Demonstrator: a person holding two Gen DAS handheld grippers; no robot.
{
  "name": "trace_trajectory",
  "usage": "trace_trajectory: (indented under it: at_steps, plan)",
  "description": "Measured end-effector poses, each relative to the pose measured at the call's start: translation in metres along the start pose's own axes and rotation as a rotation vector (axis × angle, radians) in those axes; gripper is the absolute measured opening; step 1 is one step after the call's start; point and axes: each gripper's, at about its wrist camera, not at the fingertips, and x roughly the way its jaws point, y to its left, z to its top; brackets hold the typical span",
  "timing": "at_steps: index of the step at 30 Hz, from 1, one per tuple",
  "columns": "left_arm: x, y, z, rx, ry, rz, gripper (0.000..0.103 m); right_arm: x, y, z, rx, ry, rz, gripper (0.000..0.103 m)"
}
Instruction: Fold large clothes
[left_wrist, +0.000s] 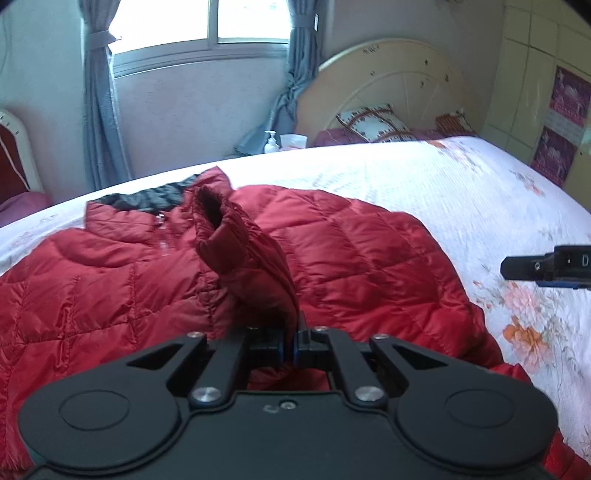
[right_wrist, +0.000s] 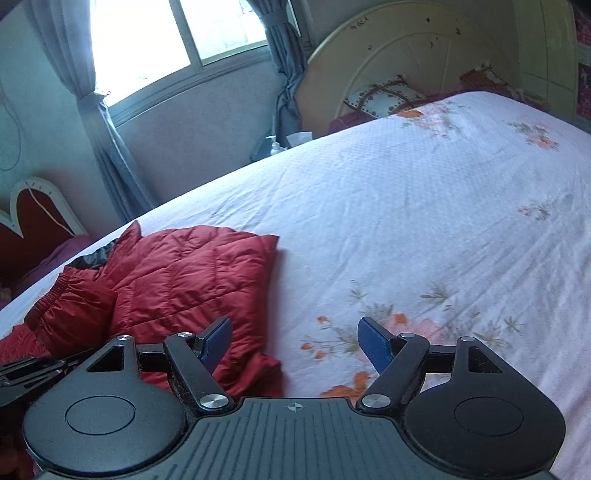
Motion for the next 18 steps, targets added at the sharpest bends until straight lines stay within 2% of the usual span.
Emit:
trace_trajectory:
  at_steps: [8, 13, 14, 16, 17, 18]
  plan:
    - [0.001, -0.012, -0.003, 0.039, 0.008, -0.013, 0.004, -0.004, -0.013, 0.003, 0.019, 0.003, 0.002, 0.075]
    - [0.002, -0.015, -0.005, 0.053, 0.029, -0.072, 0.007, -0.005, -0.005, 0.005, 0.013, 0.005, 0.011, 0.075]
    - [0.001, -0.014, -0.006, 0.050, 0.029, -0.089, 0.013, -0.005, -0.003, 0.005, 0.008, 0.006, 0.016, 0.075]
    - [-0.002, -0.014, -0.007, 0.030, 0.025, -0.154, 0.036, -0.006, 0.003, 0.005, 0.003, 0.008, 0.031, 0.075]
    - [-0.004, -0.013, -0.008, 0.013, 0.017, -0.201, 0.068, -0.006, 0.006, 0.006, 0.004, 0.005, 0.039, 0.075]
    - [-0.008, -0.012, -0.010, -0.011, 0.002, -0.255, 0.091, -0.007, 0.009, 0.007, 0.009, -0.002, 0.050, 0.075]
